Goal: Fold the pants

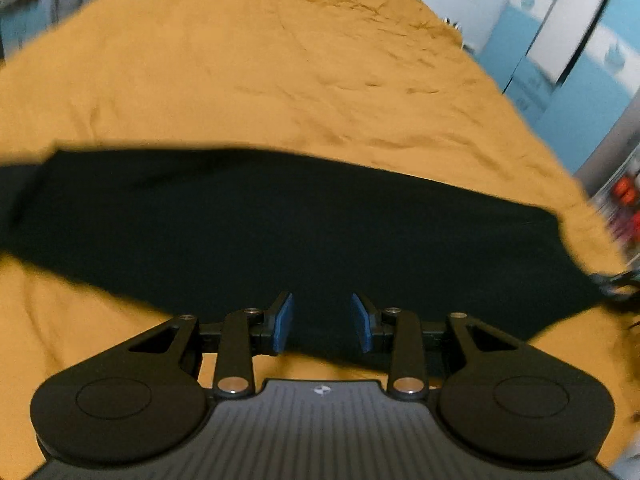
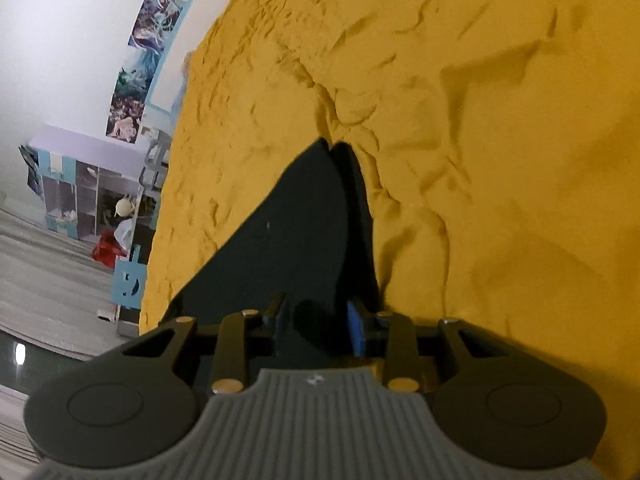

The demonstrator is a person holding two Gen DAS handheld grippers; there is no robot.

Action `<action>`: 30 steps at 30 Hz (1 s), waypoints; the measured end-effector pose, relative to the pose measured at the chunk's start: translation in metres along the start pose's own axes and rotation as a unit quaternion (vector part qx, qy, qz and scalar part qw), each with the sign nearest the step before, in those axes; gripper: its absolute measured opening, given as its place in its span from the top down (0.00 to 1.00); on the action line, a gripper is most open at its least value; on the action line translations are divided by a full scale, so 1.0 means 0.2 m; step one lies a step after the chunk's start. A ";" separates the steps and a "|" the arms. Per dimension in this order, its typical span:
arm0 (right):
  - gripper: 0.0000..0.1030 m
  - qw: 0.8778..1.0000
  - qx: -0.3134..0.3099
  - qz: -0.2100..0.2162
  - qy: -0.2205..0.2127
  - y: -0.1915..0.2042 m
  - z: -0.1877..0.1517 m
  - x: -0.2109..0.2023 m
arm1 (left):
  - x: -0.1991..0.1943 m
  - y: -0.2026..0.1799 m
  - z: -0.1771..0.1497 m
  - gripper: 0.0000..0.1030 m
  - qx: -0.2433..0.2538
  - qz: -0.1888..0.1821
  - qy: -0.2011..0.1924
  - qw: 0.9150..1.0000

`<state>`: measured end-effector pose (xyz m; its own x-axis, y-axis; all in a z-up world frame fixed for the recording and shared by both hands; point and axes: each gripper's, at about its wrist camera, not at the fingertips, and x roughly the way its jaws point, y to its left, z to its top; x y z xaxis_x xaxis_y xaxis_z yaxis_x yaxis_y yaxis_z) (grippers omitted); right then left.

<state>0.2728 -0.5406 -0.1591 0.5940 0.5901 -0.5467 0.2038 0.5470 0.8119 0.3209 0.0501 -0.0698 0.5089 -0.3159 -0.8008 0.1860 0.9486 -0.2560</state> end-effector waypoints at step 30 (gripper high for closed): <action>1.00 0.998 -0.023 -0.051 -0.020 -0.05 -0.05 -0.08 | 0.30 -0.34 -0.29 1.00 -0.096 -0.079 0.067 0.990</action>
<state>0.2536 -0.5493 -0.1617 0.6022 0.5070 -0.6167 0.2294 0.6300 0.7420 0.2896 -0.0312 -0.1314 0.3673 -0.4683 -0.8036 0.0846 0.8772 -0.4726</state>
